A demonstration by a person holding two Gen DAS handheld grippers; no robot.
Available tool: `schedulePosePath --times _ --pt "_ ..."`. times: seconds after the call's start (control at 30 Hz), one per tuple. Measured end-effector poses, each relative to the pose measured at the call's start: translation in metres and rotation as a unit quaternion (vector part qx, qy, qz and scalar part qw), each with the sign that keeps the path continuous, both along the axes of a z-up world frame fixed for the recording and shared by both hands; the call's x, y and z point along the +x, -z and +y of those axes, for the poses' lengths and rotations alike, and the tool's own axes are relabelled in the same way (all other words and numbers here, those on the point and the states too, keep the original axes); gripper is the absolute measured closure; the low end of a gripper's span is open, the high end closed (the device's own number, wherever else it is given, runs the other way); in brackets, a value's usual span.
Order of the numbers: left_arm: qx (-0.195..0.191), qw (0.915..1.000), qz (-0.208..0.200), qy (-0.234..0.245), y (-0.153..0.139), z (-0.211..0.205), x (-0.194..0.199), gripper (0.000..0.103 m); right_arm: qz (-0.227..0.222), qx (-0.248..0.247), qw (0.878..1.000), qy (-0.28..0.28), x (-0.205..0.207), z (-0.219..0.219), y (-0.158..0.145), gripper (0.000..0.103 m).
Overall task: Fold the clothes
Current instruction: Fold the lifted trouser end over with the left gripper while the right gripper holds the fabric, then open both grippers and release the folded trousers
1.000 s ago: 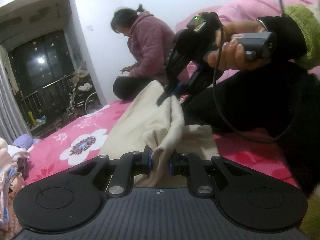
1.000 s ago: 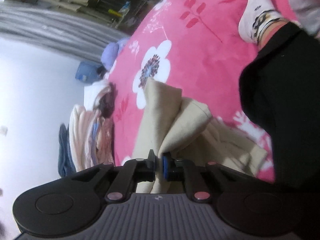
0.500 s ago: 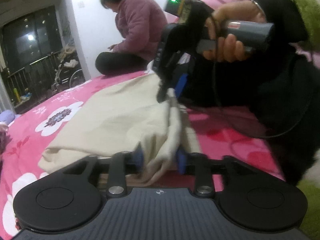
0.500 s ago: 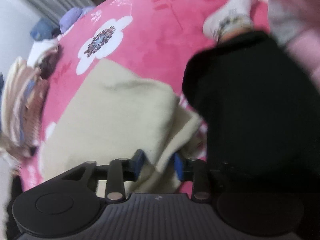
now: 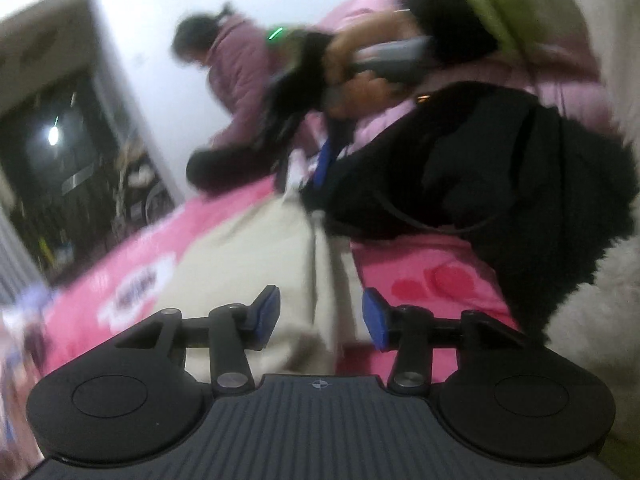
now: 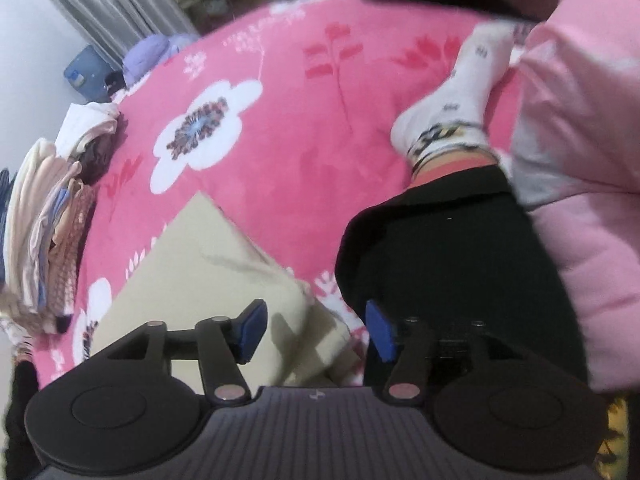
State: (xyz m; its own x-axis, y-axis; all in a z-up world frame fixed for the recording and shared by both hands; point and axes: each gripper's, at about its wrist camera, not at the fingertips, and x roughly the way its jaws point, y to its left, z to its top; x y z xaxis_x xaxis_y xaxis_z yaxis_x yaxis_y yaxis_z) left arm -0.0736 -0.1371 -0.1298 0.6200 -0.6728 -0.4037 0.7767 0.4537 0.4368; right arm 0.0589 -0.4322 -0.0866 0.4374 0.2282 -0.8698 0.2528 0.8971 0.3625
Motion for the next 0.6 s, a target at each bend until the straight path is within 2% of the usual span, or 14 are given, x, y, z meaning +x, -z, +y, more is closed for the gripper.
schedulePosePath --times 0.03,0.17,0.23,0.3,0.33,0.37,0.43,0.5,0.6 --pt "0.014 0.9998 -0.011 0.003 0.003 -0.007 0.001 0.051 0.014 0.007 1.0 -0.005 0.007 -0.001 0.006 0.039" --pt "0.082 0.9957 -0.041 0.001 0.019 -0.029 0.011 0.052 0.072 0.028 0.997 -0.032 0.029 0.0 0.03 0.037" --pt "0.116 0.9923 -0.041 -0.013 0.027 -0.035 0.019 0.063 0.076 0.035 0.995 -0.052 0.033 0.003 0.036 0.037" --pt "0.129 0.991 -0.026 -0.027 0.03 -0.035 0.027 0.073 0.076 0.041 0.994 -0.074 0.036 0.007 0.041 0.047" --pt "0.126 0.9913 -0.014 -0.034 0.029 -0.035 0.029 0.086 0.07 0.046 0.993 -0.088 0.036 0.01 0.042 0.065" --pt "0.123 0.9916 -0.002 -0.042 0.027 -0.034 0.03 0.088 0.061 0.051 0.992 -0.102 0.036 0.014 0.039 0.084" --pt "0.108 0.9929 0.01 -0.049 0.018 -0.035 0.033 0.094 0.038 0.038 0.991 -0.122 0.034 0.019 0.025 0.089" --pt "0.088 0.9943 0.025 -0.054 0.007 -0.036 0.036 0.095 0.002 0.02 0.99 -0.142 0.029 0.023 0.004 0.09" --pt "0.044 0.9948 0.074 -0.055 -0.011 -0.038 0.041 0.095 -0.025 -0.01 0.986 -0.167 0.024 0.023 -0.016 0.09"
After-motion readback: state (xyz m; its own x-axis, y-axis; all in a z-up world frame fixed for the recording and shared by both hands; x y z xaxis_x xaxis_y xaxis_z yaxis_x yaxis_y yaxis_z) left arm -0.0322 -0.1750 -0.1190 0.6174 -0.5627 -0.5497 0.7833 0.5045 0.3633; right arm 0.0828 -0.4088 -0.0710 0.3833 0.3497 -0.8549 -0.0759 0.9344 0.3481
